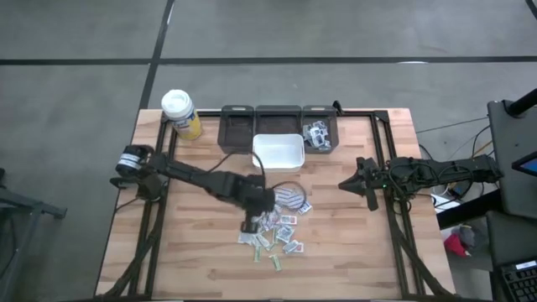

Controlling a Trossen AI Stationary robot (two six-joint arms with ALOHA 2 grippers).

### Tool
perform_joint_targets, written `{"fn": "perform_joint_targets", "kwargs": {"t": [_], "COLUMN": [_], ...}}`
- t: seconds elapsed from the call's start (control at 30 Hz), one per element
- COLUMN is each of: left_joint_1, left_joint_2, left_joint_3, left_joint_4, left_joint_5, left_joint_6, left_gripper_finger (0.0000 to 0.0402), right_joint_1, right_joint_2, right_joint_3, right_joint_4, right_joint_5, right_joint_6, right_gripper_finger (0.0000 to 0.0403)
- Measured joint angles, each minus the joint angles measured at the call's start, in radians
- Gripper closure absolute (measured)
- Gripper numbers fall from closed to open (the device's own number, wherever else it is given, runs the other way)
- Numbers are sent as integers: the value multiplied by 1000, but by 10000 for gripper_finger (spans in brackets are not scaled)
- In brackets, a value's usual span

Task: Pick & Place First Aid Supplies
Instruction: Put the blue alcohol pad into the right black bin

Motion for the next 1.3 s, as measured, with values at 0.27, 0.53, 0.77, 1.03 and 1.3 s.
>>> {"fn": "perform_joint_targets", "kwargs": {"t": [0.27, 0.53, 0.77, 1.03, 1.3], "left_joint_1": [114, 250, 349, 419, 460], "left_joint_2": [-2, 50, 224, 499, 639], "left_joint_3": [62, 103, 302, 628, 846], "left_joint_4": [383, 713, 717, 440, 234], "left_joint_5": [7, -87, -91, -105, -171], "left_joint_6": [185, 308, 386, 439, 440], "left_gripper_finger": [401, 401, 401, 401, 401], "right_joint_1": [0, 0, 0, 0, 0], "right_joint_2": [0, 0, 0, 0, 0], "right_joint_3": [0, 0, 0, 0, 0], "right_joint_4": [0, 0, 0, 0, 0], "right_joint_5": [0, 1, 1, 0, 0], "right_joint_6": [-1, -1, 0, 3, 3], "right_gripper_finger": [369, 369, 369, 369, 369]}}
